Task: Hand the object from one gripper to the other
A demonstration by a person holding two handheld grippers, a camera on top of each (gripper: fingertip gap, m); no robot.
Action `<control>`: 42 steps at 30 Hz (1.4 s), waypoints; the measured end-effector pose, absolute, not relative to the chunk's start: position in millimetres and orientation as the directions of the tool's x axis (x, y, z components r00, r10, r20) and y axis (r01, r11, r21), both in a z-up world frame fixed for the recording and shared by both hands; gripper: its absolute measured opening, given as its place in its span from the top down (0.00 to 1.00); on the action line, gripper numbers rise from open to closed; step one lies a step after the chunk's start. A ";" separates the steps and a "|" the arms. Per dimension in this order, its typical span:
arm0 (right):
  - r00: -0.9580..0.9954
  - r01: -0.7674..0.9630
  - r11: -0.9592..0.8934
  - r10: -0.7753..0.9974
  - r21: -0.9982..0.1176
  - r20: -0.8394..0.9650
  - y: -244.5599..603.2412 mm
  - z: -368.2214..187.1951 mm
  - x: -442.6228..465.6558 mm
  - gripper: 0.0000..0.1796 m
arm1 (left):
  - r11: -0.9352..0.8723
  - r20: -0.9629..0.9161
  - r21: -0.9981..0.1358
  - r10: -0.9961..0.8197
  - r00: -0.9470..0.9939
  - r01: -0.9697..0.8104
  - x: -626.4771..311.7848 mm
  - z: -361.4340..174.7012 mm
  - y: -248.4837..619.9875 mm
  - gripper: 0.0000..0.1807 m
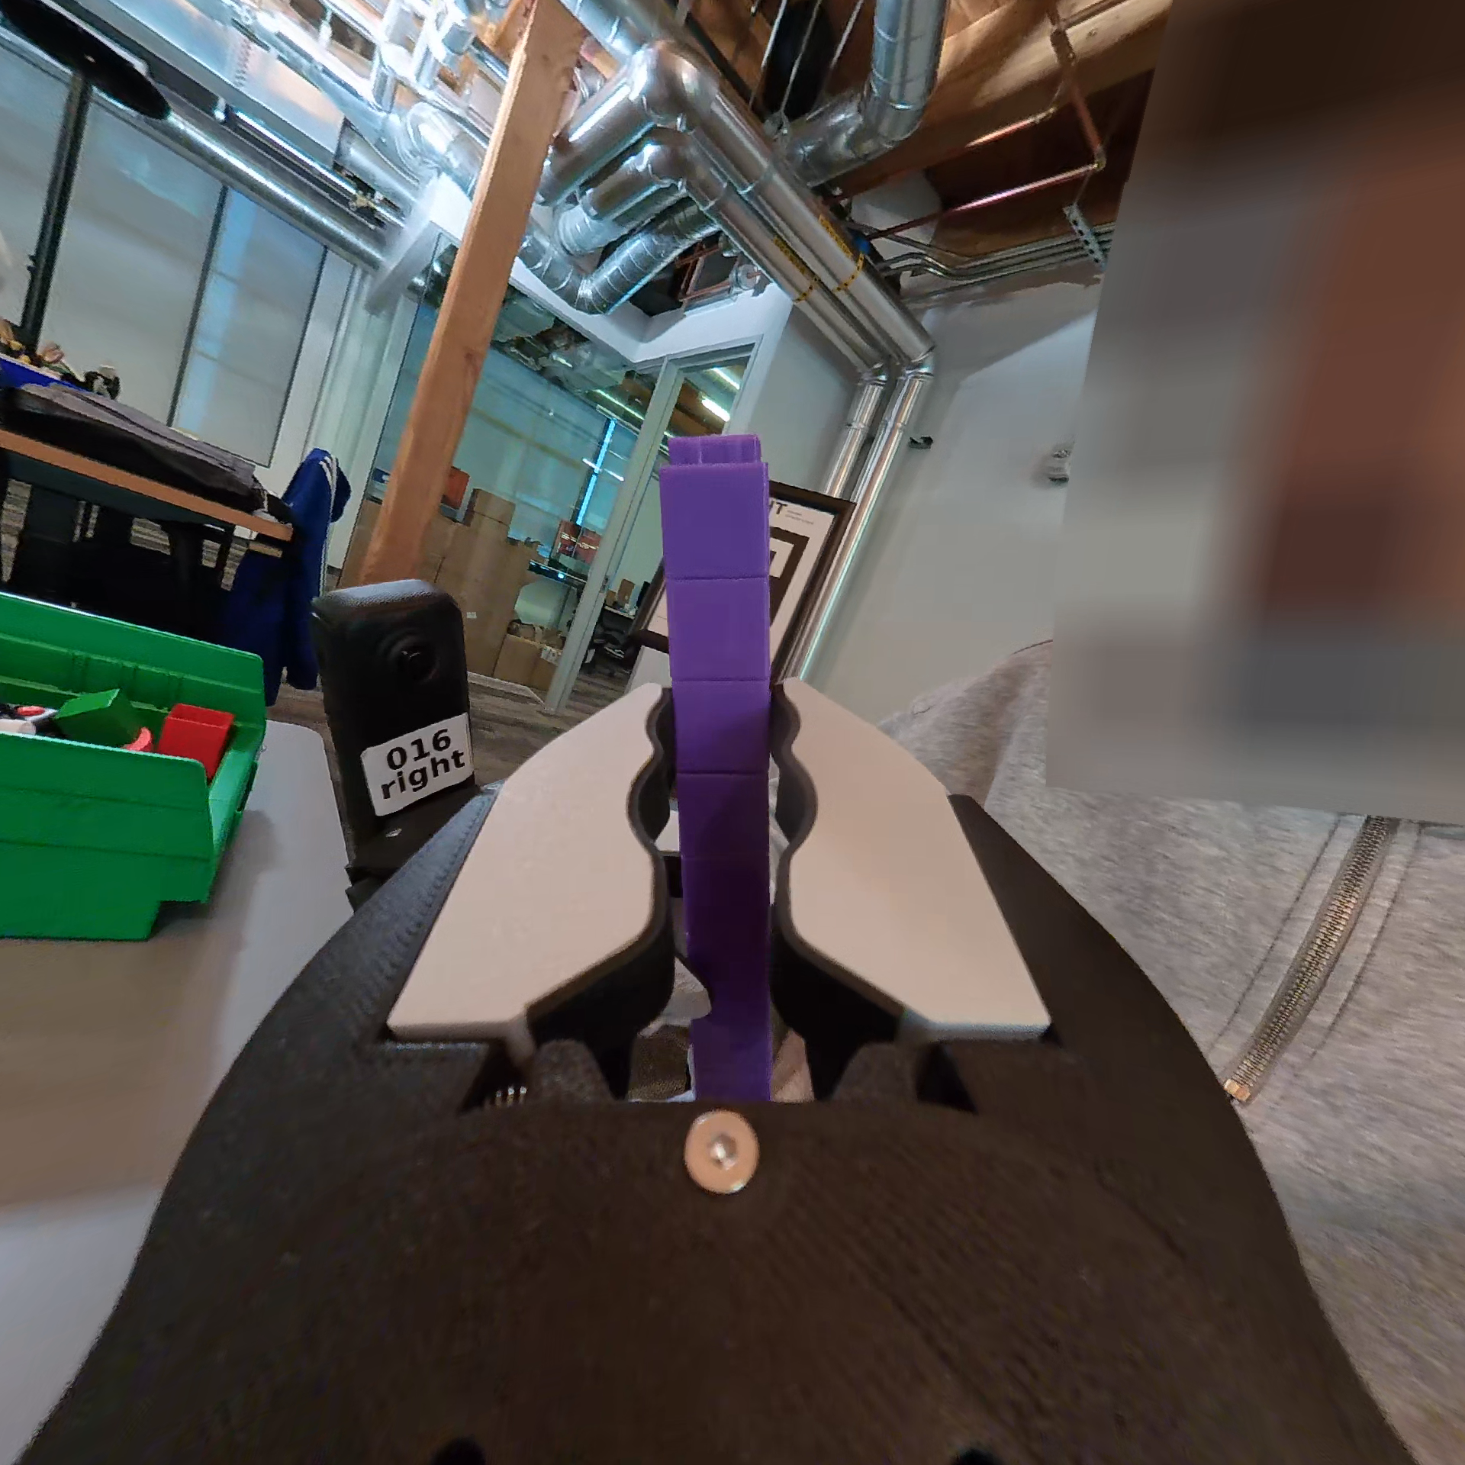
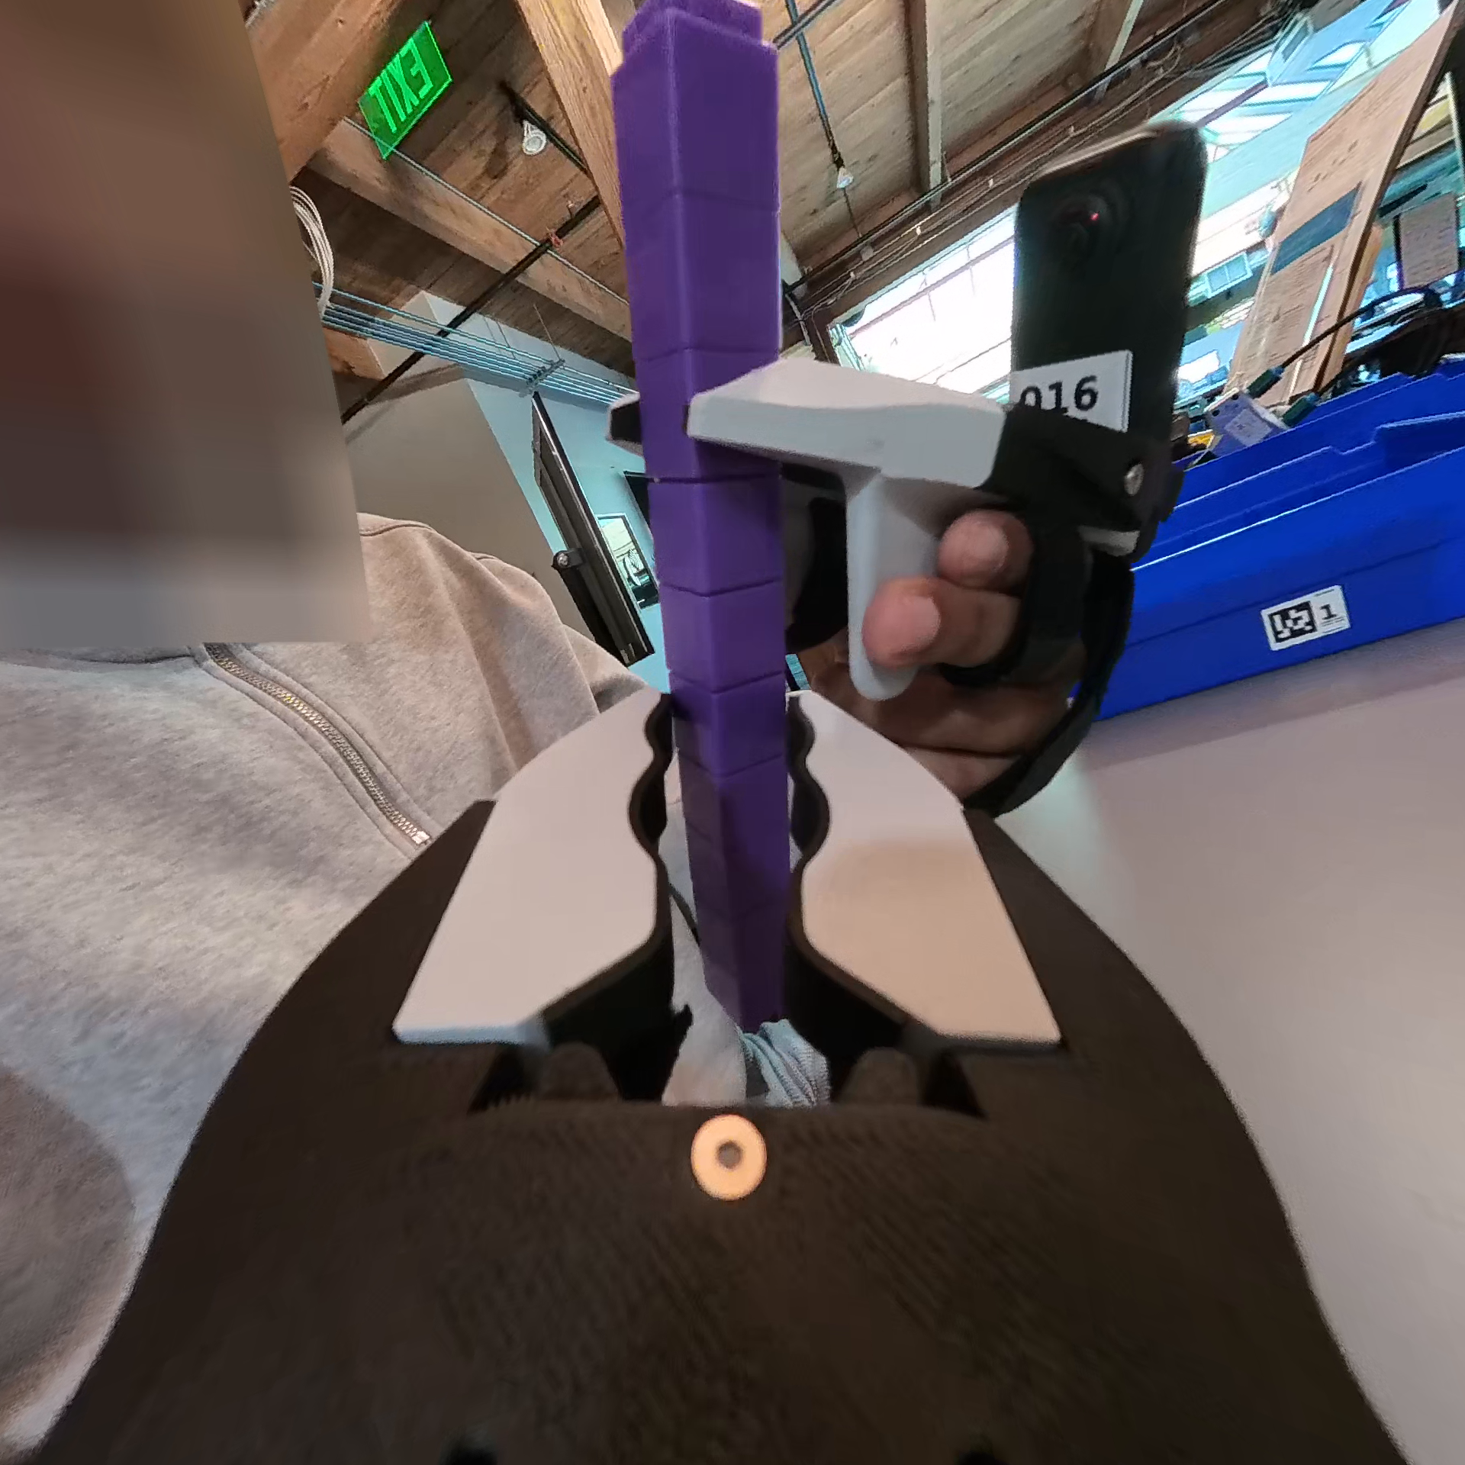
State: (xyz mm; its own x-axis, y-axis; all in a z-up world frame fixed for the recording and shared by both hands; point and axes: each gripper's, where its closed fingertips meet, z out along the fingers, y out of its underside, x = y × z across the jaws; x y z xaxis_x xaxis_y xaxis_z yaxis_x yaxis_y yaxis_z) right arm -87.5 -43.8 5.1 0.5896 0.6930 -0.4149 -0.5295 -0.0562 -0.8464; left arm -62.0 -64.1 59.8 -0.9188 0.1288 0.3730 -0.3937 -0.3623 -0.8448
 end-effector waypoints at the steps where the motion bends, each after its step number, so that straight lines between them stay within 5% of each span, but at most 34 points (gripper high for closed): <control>1: 0.595 -0.529 -0.055 0.687 -0.847 -0.416 -43.4 4.7 -86.4 0.85 | -0.370 0.378 -0.841 0.118 -0.918 -0.394 -59.7 59.8 -63.3 0.87; 10: 0.766 -0.512 0.088 0.496 -0.854 -0.409 -41.2 3.5 -40.8 0.85 | -0.420 0.462 -0.832 -0.161 -0.872 -0.363 -16.3 43.3 -47.0 0.62; 18: 0.921 -0.386 0.225 0.042 -0.895 -0.387 -52.5 -9.5 31.5 0.85 | -0.155 0.383 -0.923 -0.487 -0.785 -0.354 14.7 -23.2 -45.4 0.69; 24: 0.942 -0.331 0.189 0.002 -0.925 -0.336 -45.5 -12.6 24.2 0.85 | -0.011 0.314 -0.931 -0.533 -0.786 -0.364 14.6 -55.0 -64.9 0.71; 32: 0.956 -0.287 0.150 -0.019 -0.946 -0.293 -38.6 -16.5 17.5 0.85 | -0.062 0.306 -0.944 -0.528 -0.793 -0.323 13.8 -48.2 -65.4 0.87; 38: 0.948 -0.314 0.163 0.005 -0.936 -0.317 -38.2 -15.7 17.0 0.84 | -0.037 0.273 -0.953 -0.533 -0.801 -0.300 12.7 -48.5 -65.7 0.87; 42: 0.946 -0.321 0.209 0.035 -0.924 -0.321 -41.8 -8.3 19.1 0.71 | -0.005 0.258 -0.955 -0.511 -0.820 -0.297 8.6 -50.7 -69.3 0.88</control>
State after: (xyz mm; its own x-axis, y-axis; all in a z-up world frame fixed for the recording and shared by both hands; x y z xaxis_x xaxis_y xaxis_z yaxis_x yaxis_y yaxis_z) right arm 19.1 -41.8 -8.3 0.9464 0.0348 -0.3211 -0.3211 0.2092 -0.9237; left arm 8.6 -69.3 -50.7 -0.8199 -0.5111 0.2581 -0.2973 -0.0053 -0.9548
